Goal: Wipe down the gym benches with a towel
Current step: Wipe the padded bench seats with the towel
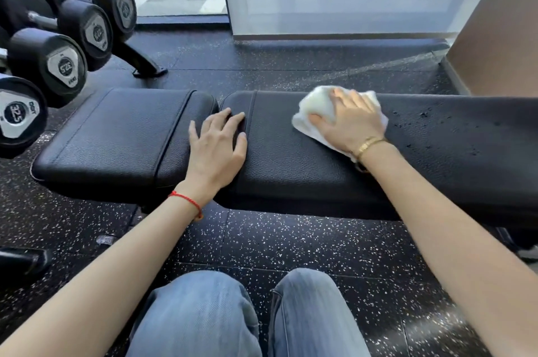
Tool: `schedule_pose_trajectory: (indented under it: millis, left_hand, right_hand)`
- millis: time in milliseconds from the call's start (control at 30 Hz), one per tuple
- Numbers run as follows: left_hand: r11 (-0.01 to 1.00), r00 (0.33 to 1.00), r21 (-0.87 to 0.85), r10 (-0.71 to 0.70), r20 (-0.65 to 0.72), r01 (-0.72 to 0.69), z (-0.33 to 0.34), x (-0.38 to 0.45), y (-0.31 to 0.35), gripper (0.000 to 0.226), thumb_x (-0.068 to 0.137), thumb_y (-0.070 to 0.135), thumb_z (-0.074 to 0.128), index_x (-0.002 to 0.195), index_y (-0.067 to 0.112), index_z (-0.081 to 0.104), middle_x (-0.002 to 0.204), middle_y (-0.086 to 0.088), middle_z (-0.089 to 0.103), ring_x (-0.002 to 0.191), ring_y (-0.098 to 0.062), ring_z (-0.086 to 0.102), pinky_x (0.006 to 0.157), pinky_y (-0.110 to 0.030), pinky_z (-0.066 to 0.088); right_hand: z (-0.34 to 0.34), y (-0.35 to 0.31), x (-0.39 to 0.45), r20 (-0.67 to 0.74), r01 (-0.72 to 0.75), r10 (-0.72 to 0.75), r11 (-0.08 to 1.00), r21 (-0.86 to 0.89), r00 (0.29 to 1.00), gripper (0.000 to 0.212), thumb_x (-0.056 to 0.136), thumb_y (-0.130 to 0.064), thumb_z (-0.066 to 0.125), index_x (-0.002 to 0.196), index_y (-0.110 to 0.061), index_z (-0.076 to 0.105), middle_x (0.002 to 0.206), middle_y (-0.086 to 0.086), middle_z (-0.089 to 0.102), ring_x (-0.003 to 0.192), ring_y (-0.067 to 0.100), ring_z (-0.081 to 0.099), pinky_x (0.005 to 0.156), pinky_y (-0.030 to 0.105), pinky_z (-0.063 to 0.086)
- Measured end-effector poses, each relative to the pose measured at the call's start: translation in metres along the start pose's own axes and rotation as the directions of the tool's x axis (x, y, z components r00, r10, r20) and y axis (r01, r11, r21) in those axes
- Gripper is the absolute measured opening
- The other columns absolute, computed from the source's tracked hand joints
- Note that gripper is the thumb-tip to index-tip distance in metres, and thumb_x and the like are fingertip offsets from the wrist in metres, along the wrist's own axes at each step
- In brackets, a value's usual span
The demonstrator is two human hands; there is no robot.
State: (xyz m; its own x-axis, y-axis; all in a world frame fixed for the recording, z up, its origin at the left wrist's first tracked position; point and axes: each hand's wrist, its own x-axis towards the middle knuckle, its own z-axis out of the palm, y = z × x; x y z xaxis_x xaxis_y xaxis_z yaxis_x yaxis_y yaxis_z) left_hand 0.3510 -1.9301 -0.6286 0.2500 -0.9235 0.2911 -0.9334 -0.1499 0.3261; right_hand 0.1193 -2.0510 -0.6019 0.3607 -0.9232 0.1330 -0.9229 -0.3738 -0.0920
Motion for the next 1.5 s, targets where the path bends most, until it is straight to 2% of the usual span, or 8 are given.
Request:
schedule_pose_trajectory:
  millis: [300, 500, 600, 700, 833, 1067, 1333, 1500]
  left_hand:
    - [1.0, 0.999, -0.027, 0.003, -0.045, -0.004, -0.001, -0.002, -0.003, 0.051, 0.09, 0.041, 0.037, 0.138, 0.03, 0.053, 0.148, 0.001, 0.047, 0.139, -0.018, 0.036, 0.12, -0.053, 0.011]
    - [1.0, 0.998, -0.028, -0.008, -0.066, 0.006, 0.001, 0.0, 0.001, 0.053, 0.088, 0.039, 0.037, 0.136, 0.029, 0.055, 0.147, 0.001, 0.048, 0.138, -0.019, 0.038, 0.119, -0.054, 0.012]
    - [0.999, 0.997, -0.038, -0.016, -0.071, 0.014, 0.001, 0.0, 0.001, 0.051, 0.088, 0.038, 0.039, 0.135, 0.029, 0.056, 0.146, 0.002, 0.049, 0.137, -0.018, 0.038, 0.12, -0.052, 0.012]
    - [0.999, 0.997, -0.044, -0.017, -0.076, 0.014, 0.001, 0.0, 0.0, 0.051, 0.088, 0.038, 0.04, 0.135, 0.03, 0.056, 0.146, 0.002, 0.05, 0.137, -0.018, 0.04, 0.119, -0.052, 0.013]
    - [0.999, 0.997, -0.048, -0.013, -0.07, 0.01, 0.001, -0.001, -0.001, 0.051, 0.088, 0.037, 0.039, 0.135, 0.03, 0.056, 0.146, 0.002, 0.049, 0.137, -0.018, 0.039, 0.12, -0.052, 0.012]
    - [0.998, 0.998, -0.057, -0.017, -0.06, 0.014, 0.002, -0.001, 0.002, 0.052, 0.088, 0.037, 0.039, 0.136, 0.028, 0.055, 0.148, 0.0, 0.048, 0.139, -0.02, 0.037, 0.12, -0.054, 0.011]
    - [0.999, 0.999, -0.049, -0.006, -0.049, 0.003, 0.002, -0.001, -0.003, 0.054, 0.088, 0.038, 0.037, 0.138, 0.028, 0.054, 0.149, -0.001, 0.046, 0.139, -0.021, 0.037, 0.121, -0.053, 0.009]
    - [0.999, 0.998, -0.037, 0.002, -0.059, -0.004, 0.003, -0.001, -0.001, 0.054, 0.088, 0.037, 0.037, 0.138, 0.026, 0.054, 0.148, -0.003, 0.048, 0.138, -0.023, 0.039, 0.12, -0.055, 0.011]
  right_hand:
    - [0.003, -0.022, -0.05, -0.061, 0.446, -0.442, 0.883, 0.148, 0.895, 0.076, 0.091, -0.063, 0.032, 0.15, -0.015, 0.04, 0.155, 0.002, 0.041, 0.142, 0.025, 0.035, 0.12, 0.035, 0.011]
    - [-0.002, 0.015, 0.014, 0.041, 0.091, -0.093, 0.995, 0.043, 0.995, 0.076, 0.09, -0.077, 0.032, 0.144, -0.025, 0.045, 0.149, 0.0, 0.049, 0.138, 0.022, 0.042, 0.117, 0.041, 0.023]
    - [-0.003, -0.032, 0.035, 0.028, 0.164, -0.163, 0.986, -0.039, 0.986, 0.077, 0.078, -0.086, 0.019, 0.119, -0.033, 0.056, 0.122, -0.004, 0.067, 0.112, 0.021, 0.06, 0.103, 0.046, 0.035]
    - [0.0, -0.055, 0.002, 0.081, 0.335, -0.337, 0.941, 0.038, 0.938, 0.097, 0.076, -0.08, 0.012, 0.15, -0.021, 0.037, 0.152, 0.004, 0.044, 0.139, 0.025, 0.038, 0.12, 0.046, 0.017]
    - [-0.001, -0.019, -0.066, -0.015, 0.498, -0.502, 0.854, 0.147, 0.865, 0.083, 0.089, -0.067, 0.028, 0.15, -0.012, 0.041, 0.156, 0.004, 0.04, 0.142, 0.027, 0.032, 0.122, 0.041, 0.014]
    - [-0.005, 0.053, -0.018, 0.053, 0.062, -0.066, 0.995, 0.073, 0.996, 0.104, 0.079, -0.085, 0.024, 0.154, -0.014, 0.03, 0.16, 0.001, 0.032, 0.147, 0.02, 0.026, 0.123, 0.039, 0.013]
    - [0.0, 0.037, -0.118, -0.047, 0.391, -0.388, 0.912, 0.121, 0.92, 0.077, 0.09, -0.063, 0.037, 0.15, -0.014, 0.04, 0.157, 0.003, 0.039, 0.145, 0.027, 0.032, 0.122, 0.048, 0.018]
    - [-0.018, 0.08, -0.067, 0.058, -0.036, 0.029, 0.992, 0.118, 0.998, 0.086, 0.092, -0.073, 0.034, 0.156, -0.017, 0.026, 0.161, 0.003, 0.03, 0.15, 0.02, 0.02, 0.123, 0.037, 0.01]
